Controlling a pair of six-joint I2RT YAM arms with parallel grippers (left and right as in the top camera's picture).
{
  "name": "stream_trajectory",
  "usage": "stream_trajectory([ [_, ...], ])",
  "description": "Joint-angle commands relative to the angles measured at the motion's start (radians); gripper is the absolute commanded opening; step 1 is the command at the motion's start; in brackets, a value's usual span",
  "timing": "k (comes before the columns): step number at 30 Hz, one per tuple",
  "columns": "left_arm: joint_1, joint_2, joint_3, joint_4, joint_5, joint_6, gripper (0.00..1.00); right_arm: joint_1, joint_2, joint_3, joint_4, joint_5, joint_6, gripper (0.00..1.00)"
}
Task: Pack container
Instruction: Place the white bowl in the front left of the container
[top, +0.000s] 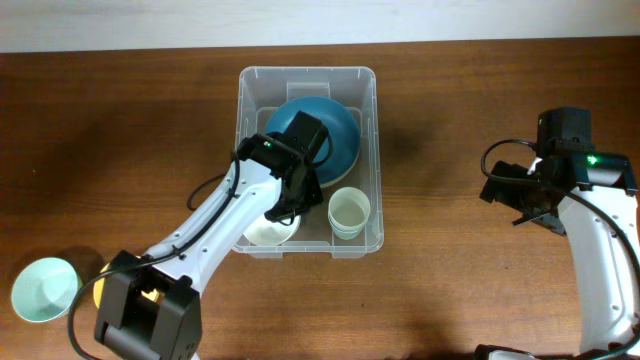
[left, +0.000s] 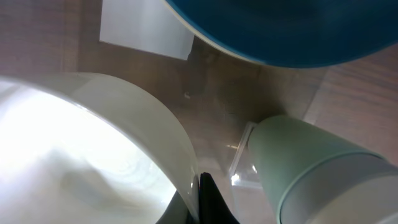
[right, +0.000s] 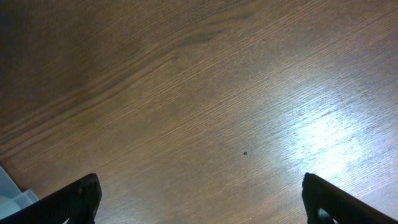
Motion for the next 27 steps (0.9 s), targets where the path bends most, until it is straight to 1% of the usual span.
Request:
stream_trajectory([
  [1,0.001,-0.006,-0.024,0.015,-0.008,-0.003,0.02,-0.006,-0.016,0.015,0.0,-0.002,0.005,0.99],
  [4,0.001,-0.006,-0.024,0.036,-0.008,0.026,0.23,-0.006,-0.016,0.015,0.0,-0.002,0.005,0.99],
  [5,0.001,-0.006,-0.023,0.047,-0.008,0.034,0.28,-0.006,-0.016,0.015,0.0,-0.002,0.005,0.99],
  [7,0.003,-0.006,-0.009,0.058,-0.009,0.047,0.32,-0.006,-0.016,0.015,-0.001,-0.002,0.005,0.99],
  [10,0.026,-0.01,0.077,0.037,-0.045,0.11,0.34,-0.006,-0.016,0.015,-0.001,-0.002,0.005,0.99],
  [11,0.043,-0.015,0.142,0.004,-0.078,0.132,0.34,-0.006,-0.016,0.015,-0.001,-0.002,0.005,0.99],
  [13,0.064,-0.022,0.212,-0.046,-0.129,0.143,0.34,-0.006,-0.016,0.015,-0.001,-0.002,0.005,0.99],
  [15,0.096,-0.032,0.306,-0.134,-0.217,0.146,0.34,-0.006,-0.016,0.015,-0.001,-0.002,0.004,0.99],
  [17,0.151,-0.058,0.415,-0.266,-0.321,0.145,0.35,-0.006,-0.016,0.015,0.0,-0.002,0.004,0.99],
  [19,0.195,-0.092,0.432,-0.323,-0.343,0.145,0.37,-0.006,-0.016,0.015,0.0,-0.002,0.004,0.99],
  [21,0.243,-0.119,0.431,-0.378,-0.342,0.134,0.59,-0.006,-0.016,0.015,0.0,-0.002,0.004,0.99],
  [22,0.282,-0.131,0.431,-0.43,-0.342,0.096,0.77,-0.006,-0.016,0.015,0.0,-0.002,0.005,0.99],
  [23,0.317,-0.137,0.43,-0.481,-0.342,0.059,0.79,-0.006,-0.016,0.015,0.0,-0.002,0.005,0.99],
  [25,0.388,-0.145,0.417,-0.553,-0.343,-0.002,0.79,-0.006,-0.016,0.015,0.0,-0.002,0.005,0.99],
  [27,0.459,-0.156,0.381,-0.575,-0.342,-0.039,0.82,-0.006,-0.016,0.015,0.0,-0.002,0.005,0.99],
])
